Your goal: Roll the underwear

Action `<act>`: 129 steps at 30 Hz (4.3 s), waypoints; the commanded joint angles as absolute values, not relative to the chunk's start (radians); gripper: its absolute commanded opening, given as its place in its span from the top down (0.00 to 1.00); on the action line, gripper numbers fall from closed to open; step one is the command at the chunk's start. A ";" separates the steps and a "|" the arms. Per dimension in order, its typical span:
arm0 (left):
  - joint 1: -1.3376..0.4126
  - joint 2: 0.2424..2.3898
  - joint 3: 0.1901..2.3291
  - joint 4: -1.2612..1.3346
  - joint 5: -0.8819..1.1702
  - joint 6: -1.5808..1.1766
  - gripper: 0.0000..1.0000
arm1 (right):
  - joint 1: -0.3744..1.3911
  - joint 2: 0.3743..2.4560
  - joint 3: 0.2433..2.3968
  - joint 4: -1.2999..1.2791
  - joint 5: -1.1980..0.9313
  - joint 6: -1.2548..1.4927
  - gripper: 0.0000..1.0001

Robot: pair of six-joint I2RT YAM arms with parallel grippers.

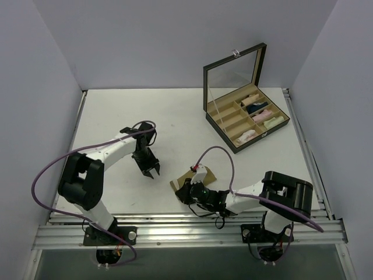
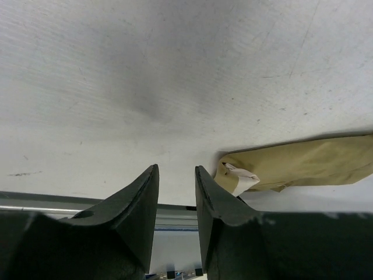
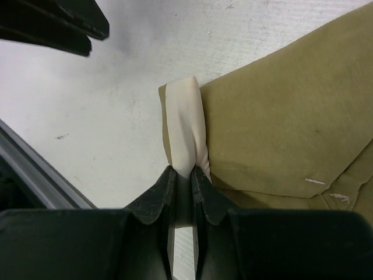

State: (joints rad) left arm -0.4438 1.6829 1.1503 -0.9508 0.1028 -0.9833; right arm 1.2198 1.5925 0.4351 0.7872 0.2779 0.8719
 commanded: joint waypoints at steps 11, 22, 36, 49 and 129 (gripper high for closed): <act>-0.551 1.614 1.022 -0.582 0.279 -0.983 0.59 | 1.149 1.736 0.334 0.870 0.081 0.977 1.00; -0.620 1.617 0.985 -0.606 0.253 -1.014 0.55 | 1.138 1.735 0.334 0.853 0.072 0.979 1.00; -0.650 1.635 1.054 -0.742 0.127 -1.051 0.51 | 1.137 1.749 0.347 0.851 0.069 0.969 1.00; -0.695 1.762 1.068 -0.787 0.089 -1.039 0.64 | 1.121 1.715 0.341 0.815 0.080 0.953 1.00; -0.698 1.617 0.937 -0.592 0.126 -0.974 0.51 | 1.157 1.824 0.238 1.049 0.100 1.075 1.00</act>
